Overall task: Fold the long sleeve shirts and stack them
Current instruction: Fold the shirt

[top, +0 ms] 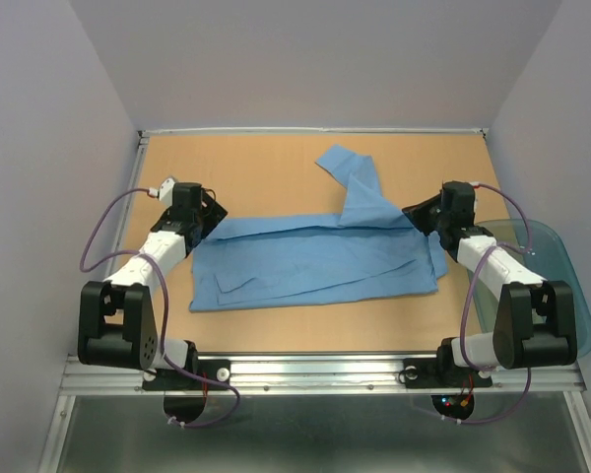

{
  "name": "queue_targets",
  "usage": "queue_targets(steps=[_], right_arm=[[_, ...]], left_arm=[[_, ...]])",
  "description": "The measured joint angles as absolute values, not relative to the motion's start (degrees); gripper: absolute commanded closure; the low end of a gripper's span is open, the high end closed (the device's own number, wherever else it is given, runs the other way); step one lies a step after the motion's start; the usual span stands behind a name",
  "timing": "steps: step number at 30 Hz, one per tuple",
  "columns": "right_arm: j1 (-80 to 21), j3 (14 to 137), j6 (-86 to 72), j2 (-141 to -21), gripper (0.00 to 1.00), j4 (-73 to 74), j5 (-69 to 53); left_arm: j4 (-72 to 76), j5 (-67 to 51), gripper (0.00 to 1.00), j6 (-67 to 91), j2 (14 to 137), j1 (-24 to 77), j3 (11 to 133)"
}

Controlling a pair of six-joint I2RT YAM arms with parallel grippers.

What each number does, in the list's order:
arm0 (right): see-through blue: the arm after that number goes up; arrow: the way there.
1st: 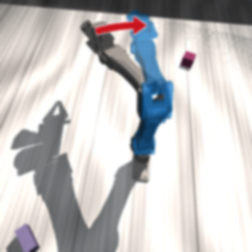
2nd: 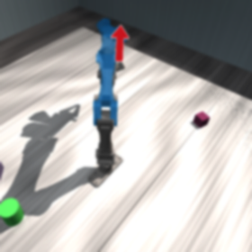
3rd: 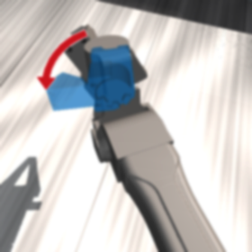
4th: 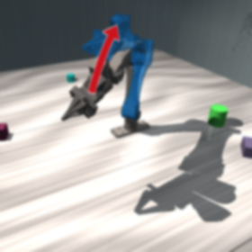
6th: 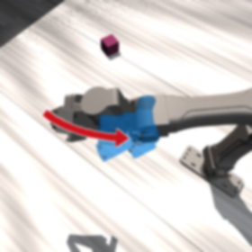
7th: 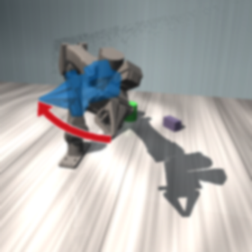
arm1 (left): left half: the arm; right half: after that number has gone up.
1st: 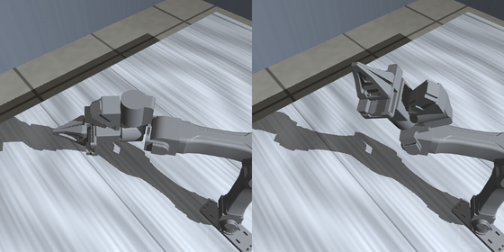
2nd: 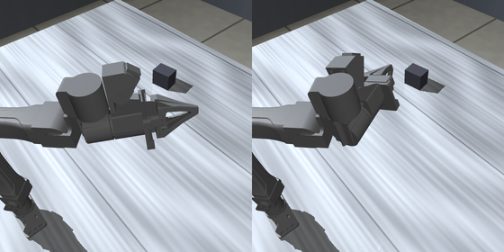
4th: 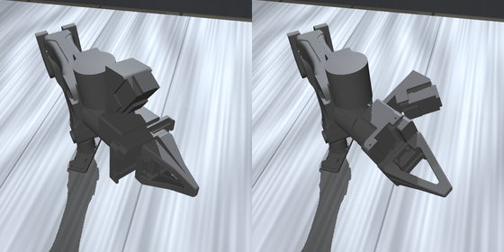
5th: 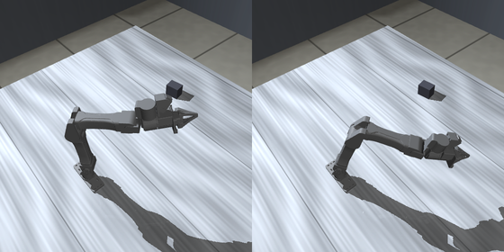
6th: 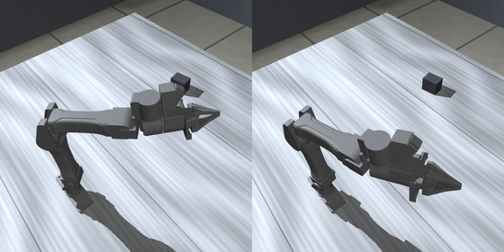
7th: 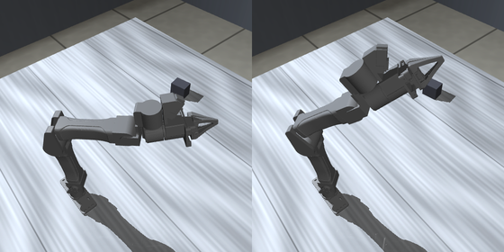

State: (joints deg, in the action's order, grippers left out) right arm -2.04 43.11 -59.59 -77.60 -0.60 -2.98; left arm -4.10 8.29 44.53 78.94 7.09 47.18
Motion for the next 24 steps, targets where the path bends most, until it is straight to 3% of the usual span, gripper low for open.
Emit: queue_targets(steps=[14,20,24], right_arm=[[-1.89,43.11,-59.18,-77.60,1.00,-0.56,-3.51],[-1.80,43.11,-58.67,-77.60,0.99,-0.56,-3.90],[-1.56,43.11,-58.63,-77.60,0.99,-0.51,-4.08]], left_arm=[[2.63,6.35,0.31,60.69,80.73,7.07,37.93],[6.42,8.73,0.47,63.24,82.89,7.07,37.71],[7.51,10.09,0.72,63.29,84.73,7.07,37.71]])
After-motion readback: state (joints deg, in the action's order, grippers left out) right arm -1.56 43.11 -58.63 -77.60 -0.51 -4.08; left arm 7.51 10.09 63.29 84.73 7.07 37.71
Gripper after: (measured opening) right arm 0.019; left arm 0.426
